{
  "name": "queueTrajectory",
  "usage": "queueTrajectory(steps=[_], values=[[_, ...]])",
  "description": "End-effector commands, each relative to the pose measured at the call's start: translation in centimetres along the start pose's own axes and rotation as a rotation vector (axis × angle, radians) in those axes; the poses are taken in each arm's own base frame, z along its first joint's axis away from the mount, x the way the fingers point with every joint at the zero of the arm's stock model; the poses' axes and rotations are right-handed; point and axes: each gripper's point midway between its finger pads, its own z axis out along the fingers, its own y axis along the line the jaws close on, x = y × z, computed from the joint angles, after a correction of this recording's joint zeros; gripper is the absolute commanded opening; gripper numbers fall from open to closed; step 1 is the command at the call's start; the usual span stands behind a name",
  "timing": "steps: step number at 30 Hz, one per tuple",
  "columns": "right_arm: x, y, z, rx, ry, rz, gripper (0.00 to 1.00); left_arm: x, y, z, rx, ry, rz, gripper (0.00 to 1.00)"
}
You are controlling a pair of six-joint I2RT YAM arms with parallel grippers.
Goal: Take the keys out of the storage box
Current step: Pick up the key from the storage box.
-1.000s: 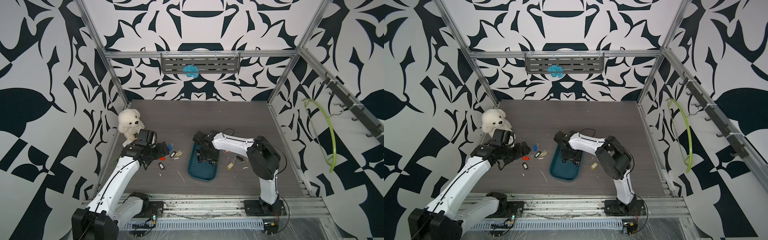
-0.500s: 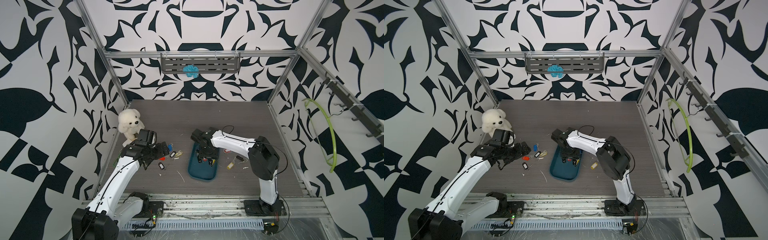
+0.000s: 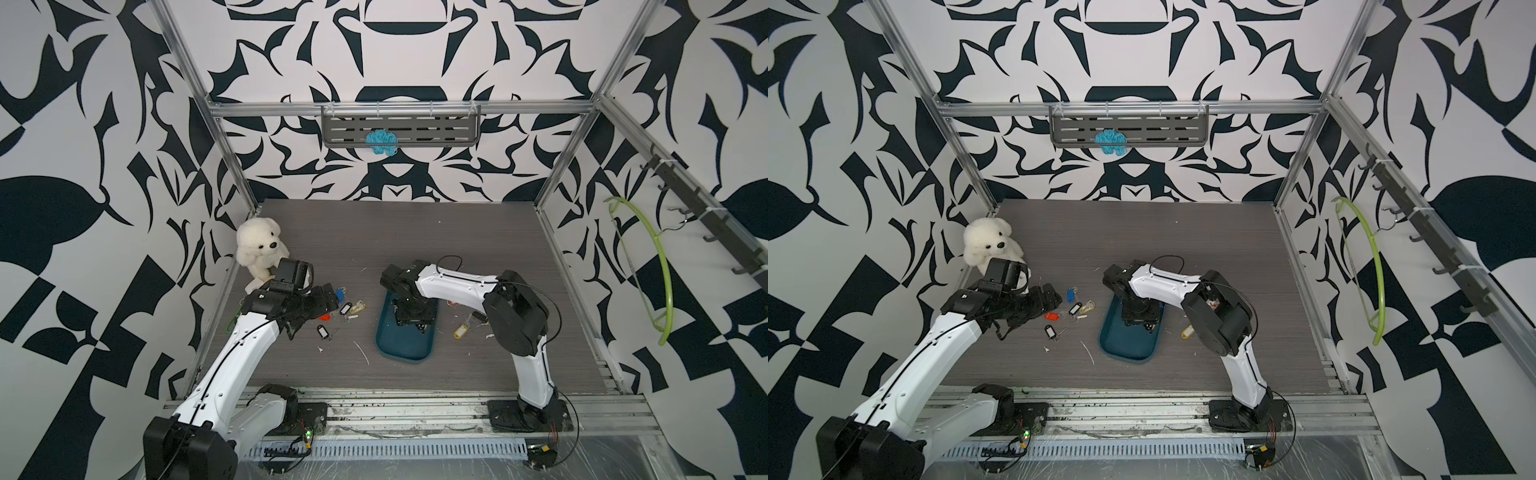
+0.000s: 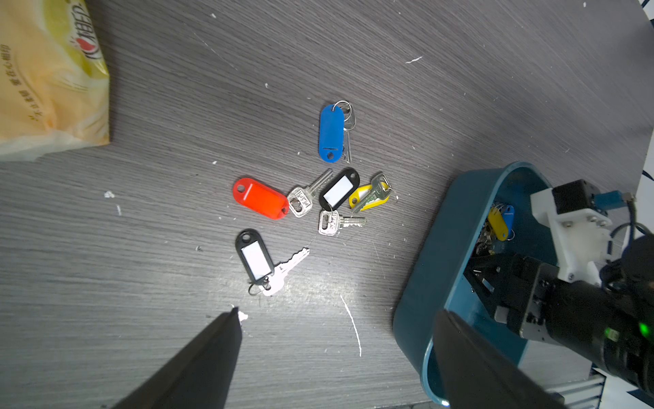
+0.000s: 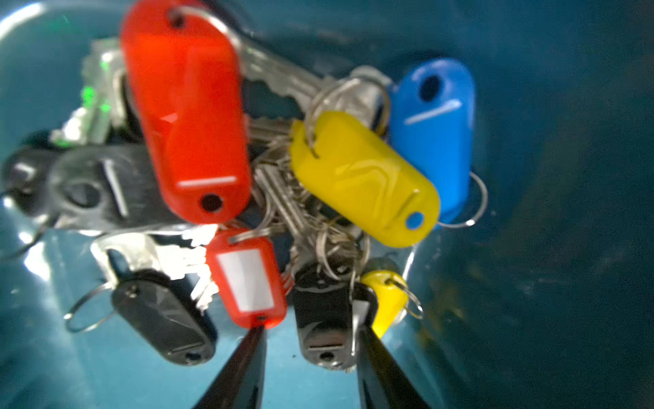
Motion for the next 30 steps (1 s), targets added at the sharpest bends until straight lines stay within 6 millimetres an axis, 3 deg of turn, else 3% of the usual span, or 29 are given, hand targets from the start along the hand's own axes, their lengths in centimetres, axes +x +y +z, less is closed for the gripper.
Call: queueTrajectory(steps=[1,7,12,19,27,30], values=[[0.2,-0.4,0.0,0.010,0.002,-0.007,0.36,0.8,0.1,0.1,0.004,0.026,-0.001,0.93],[-0.1,-0.4,-0.9,-0.005,-0.016,-0.006,0.16,0.8,0.1,0.1,0.004,0.026,-0.001,0.93],[-0.2,-0.3,-1.7,-0.022,-0.030,-0.006,0.06,0.8,0.1,0.0,0.006,0.027,-0.001,0.93],[-0.7,-0.6,-3.6,-0.029,-0.069,-0.008,0.00,0.9,0.2,0.0,0.004,0.027,-0.001,0.93],[-0.4,-0.7,-3.0,-0.021,-0.053,-0.014,0.00,0.9,0.2,-0.1,0.005,0.025,-0.001,0.93],[-0.7,-0.7,-3.9,-0.028,-0.069,-0.015,0.00,0.9,0.1,-0.2,0.006,0.023,0.000,0.93]])
